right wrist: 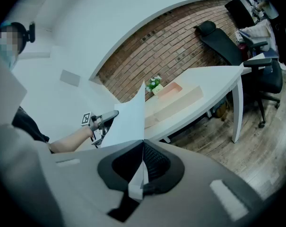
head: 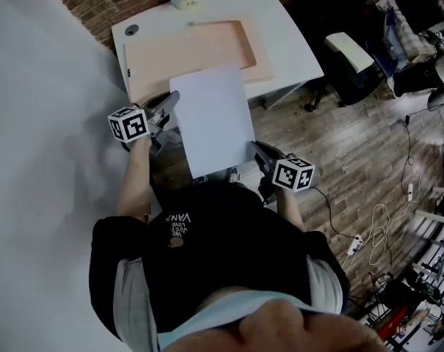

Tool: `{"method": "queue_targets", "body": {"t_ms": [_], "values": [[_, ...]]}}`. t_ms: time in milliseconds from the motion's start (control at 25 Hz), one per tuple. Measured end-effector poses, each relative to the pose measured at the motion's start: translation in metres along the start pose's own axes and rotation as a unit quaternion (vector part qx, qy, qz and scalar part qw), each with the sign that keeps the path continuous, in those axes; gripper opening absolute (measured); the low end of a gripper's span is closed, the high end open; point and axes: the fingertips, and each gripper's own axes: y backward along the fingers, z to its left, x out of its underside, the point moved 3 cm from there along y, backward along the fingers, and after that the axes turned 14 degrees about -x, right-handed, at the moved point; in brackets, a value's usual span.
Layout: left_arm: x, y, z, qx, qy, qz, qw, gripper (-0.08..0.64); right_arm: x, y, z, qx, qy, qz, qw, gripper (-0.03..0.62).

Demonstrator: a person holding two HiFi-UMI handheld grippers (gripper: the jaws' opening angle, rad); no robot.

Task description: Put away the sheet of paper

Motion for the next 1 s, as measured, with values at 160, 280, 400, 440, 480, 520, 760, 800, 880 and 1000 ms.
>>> {"method": "queue_targets", "body": {"t_ms": [160,280,400,440,480,520,760,800,880,1000], "values": [[0.001,0.001,0.001,0.003,0.002,-0.003,1.0000,0.000,0.000,0.001,0.000,0.002,0.003,-0.004,1.000,0.002],[0.000,0.002,0.002,0.003,0.003,-0.005,1.0000,0.000,0.000,0.001,0.003,0.001,0.002,-0.006,1.000,0.002],[-0.004,0.005,-0.002,0.009,0.003,-0.006,0.9999,0.000,-0.001,0.000,0.007,0.002,0.002,-0.012,1.000,0.002],[-0.006,0.006,-0.003,0.011,0.003,-0.007,0.9999,0.000,-0.001,0.000,0.009,0.003,0.002,-0.014,1.000,0.002],[-0.007,0.007,-0.003,0.012,0.003,-0.008,0.9999,0.000,-0.001,-0.001,0.010,0.003,0.003,-0.016,1.000,0.002],[-0.008,0.008,-0.002,0.013,0.003,-0.008,0.9999,0.000,-0.001,-0.002,0.012,0.004,0.004,-0.017,1.000,0.002],[-0.013,0.012,0.003,0.026,-0.007,-0.006,0.9996,0.000,0.004,-0.009,0.019,0.013,0.005,-0.026,1.000,0.002],[-0.014,0.011,0.003,0.028,-0.008,-0.006,0.9996,0.000,0.005,-0.010,0.020,0.015,0.005,-0.027,0.999,0.002],[-0.014,0.011,0.006,0.028,-0.009,-0.005,0.9996,0.000,0.007,-0.013,0.021,0.019,0.004,-0.029,0.999,0.002],[-0.013,0.013,0.012,0.029,-0.006,-0.002,0.9996,0.000,0.011,-0.017,0.022,0.026,0.002,-0.028,0.999,0.002]]}}
